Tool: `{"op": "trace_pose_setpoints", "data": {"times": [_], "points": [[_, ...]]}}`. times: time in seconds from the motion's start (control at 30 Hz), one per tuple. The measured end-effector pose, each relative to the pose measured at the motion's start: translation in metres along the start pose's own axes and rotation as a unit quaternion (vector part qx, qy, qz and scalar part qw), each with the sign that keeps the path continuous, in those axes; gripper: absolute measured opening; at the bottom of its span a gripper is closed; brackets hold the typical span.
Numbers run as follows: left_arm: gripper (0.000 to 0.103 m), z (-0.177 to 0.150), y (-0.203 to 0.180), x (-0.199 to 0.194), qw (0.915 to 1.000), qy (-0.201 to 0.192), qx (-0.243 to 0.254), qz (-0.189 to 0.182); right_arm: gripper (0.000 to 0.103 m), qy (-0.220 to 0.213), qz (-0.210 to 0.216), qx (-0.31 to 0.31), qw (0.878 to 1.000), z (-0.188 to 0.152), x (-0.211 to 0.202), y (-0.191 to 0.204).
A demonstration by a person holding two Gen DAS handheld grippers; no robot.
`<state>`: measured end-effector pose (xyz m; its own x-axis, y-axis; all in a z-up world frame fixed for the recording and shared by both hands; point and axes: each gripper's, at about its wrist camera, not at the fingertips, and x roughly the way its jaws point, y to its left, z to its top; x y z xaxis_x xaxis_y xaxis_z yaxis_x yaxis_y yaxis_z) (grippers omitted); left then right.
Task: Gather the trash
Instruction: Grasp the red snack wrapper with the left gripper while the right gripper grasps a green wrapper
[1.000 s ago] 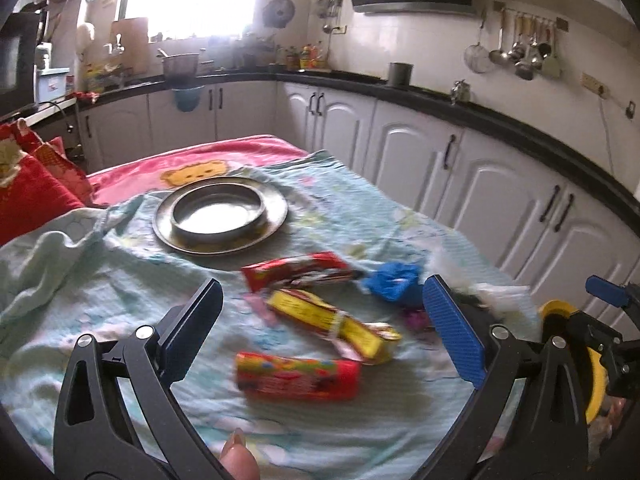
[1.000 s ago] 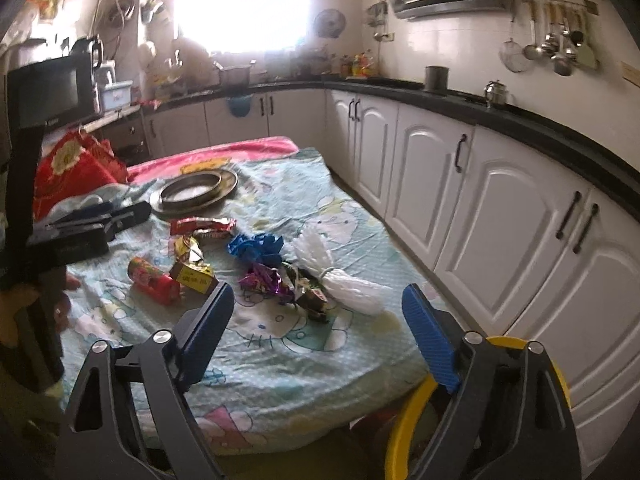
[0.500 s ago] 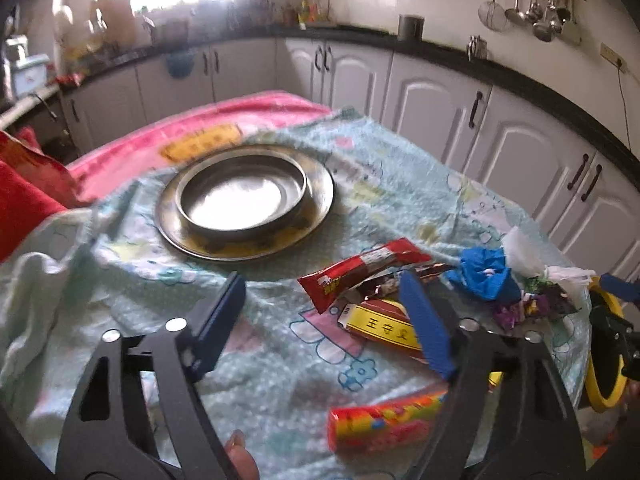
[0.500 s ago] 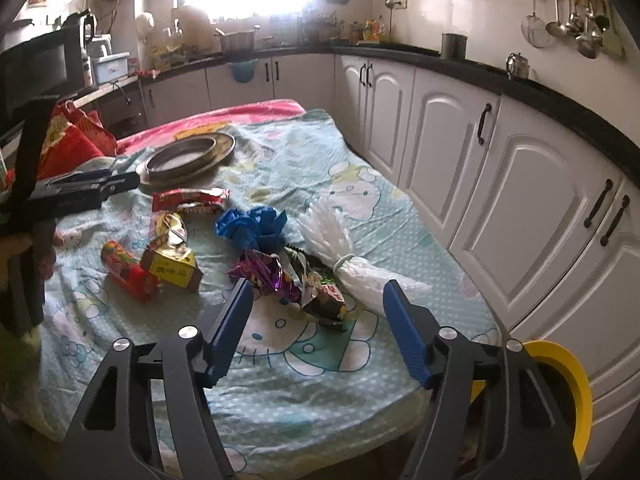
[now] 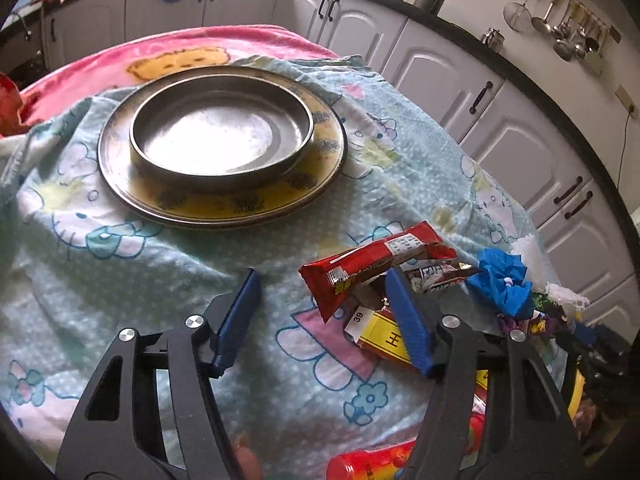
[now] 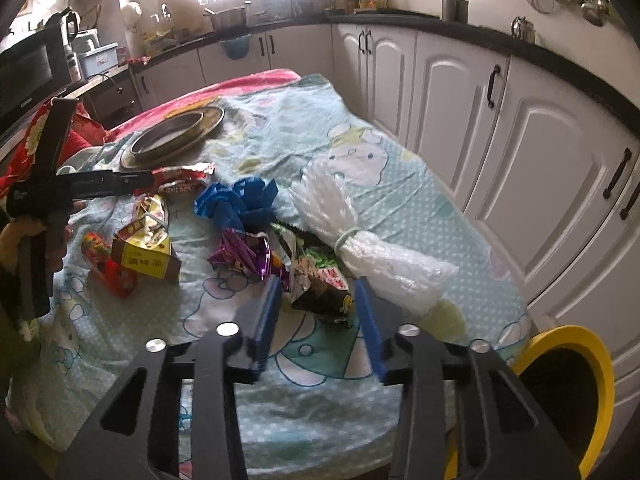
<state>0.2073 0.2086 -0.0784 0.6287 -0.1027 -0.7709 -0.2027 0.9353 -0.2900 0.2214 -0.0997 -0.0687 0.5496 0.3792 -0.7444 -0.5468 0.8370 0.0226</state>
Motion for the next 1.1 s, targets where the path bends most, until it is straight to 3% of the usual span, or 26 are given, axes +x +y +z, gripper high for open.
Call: {"op": "trace_pose_setpoints", "data": {"times": [0.03,0.17,0.43,0.53,0.73,1.1], "points": [[0.057,0.001,0.001,0.001,1.0,0.0,-0.003,-0.003,0.025,0.005,0.005,0.002,1.0,-0.001,0.002,0.0],[0.052,0.004,0.005,0.003,0.9997,-0.001,-0.018,-0.016,0.024,0.01,0.008,-0.001,1.0,-0.004,0.004,0.001],[0.016,0.002,0.009,0.005,0.998,0.007,-0.043,-0.045,0.022,0.012,0.011,-0.004,1.0,-0.005,0.002,0.003],[0.01,0.001,0.008,0.005,0.998,0.009,-0.042,-0.047,0.02,0.013,0.015,-0.006,1.0,-0.005,0.001,0.005],[0.005,-0.001,0.002,-0.003,0.9988,0.0,-0.027,-0.041,0.012,0.009,0.022,-0.007,1.0,-0.005,-0.004,0.008],[0.004,-0.008,-0.017,-0.063,0.9959,-0.088,-0.007,-0.019,0.011,-0.01,0.039,-0.012,0.999,-0.006,-0.03,0.011]]}}
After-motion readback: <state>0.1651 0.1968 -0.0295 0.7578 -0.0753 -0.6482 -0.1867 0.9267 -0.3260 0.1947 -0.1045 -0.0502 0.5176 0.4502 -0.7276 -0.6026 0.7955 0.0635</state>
